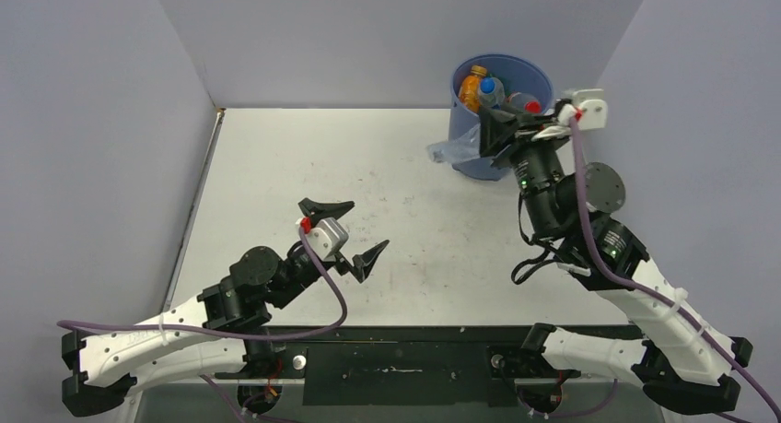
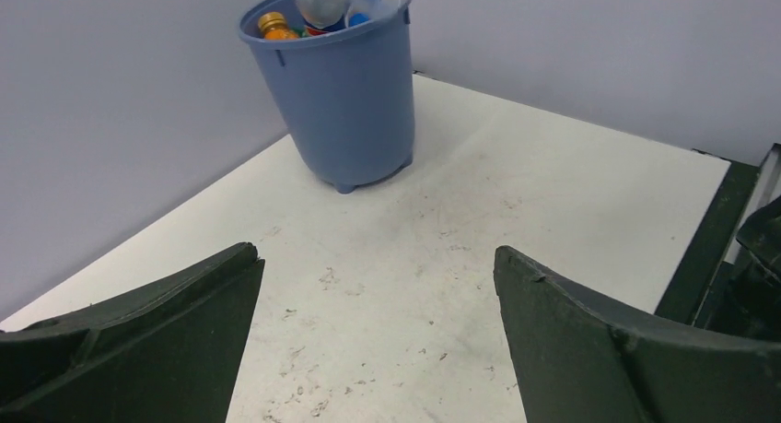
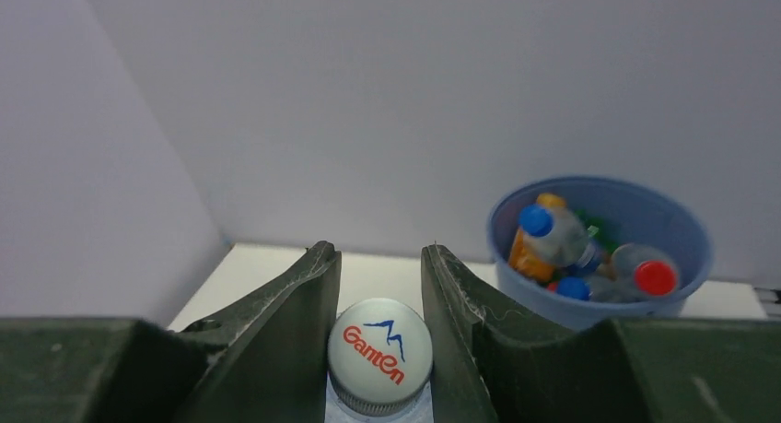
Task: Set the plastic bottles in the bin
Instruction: Place the plastic bottle in the trash bin.
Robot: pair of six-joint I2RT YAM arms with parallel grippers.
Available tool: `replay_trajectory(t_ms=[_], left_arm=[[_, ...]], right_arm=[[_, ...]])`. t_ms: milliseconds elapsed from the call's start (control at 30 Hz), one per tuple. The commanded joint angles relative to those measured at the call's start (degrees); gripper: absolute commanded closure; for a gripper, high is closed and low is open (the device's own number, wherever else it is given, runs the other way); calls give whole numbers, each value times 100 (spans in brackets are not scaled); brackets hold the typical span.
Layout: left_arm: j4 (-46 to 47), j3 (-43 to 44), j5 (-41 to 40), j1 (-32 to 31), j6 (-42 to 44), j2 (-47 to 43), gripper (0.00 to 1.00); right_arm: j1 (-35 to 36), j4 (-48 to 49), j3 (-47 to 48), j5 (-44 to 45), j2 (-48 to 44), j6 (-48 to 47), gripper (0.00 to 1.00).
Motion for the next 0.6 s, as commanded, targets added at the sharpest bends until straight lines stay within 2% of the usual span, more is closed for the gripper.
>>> replay_trajectory(t_ms=[0,67,133,200,267,333,567], left_arm=[[582,-350,-604,-13,64,-347,4],[694,-491,-650,-13,52,-445,4],[759,-577,-646,-13,9,-487,4],[749,-598,-618,-13,-25,-488,4],[710,-604,-600,-13,-42,-464,4],[672,-611,-604,-20,-60,-459,4],[606,-643,-636,-39,-11,-376,4]], right_arm=[[-29,2538,-1,1707,-86,-1604,95],[-88,3301,70,2009,250,-2300,95],[-437,3735,310,2067,594,-2659,95],[-1298,3263,846,1692,1104,-2064,95],[-2459,2344,1454,947,1624,-878,95],[-3283,1812,1929,460,2222,45,95],[-4057,1853,2910,-14,3725,597,95]])
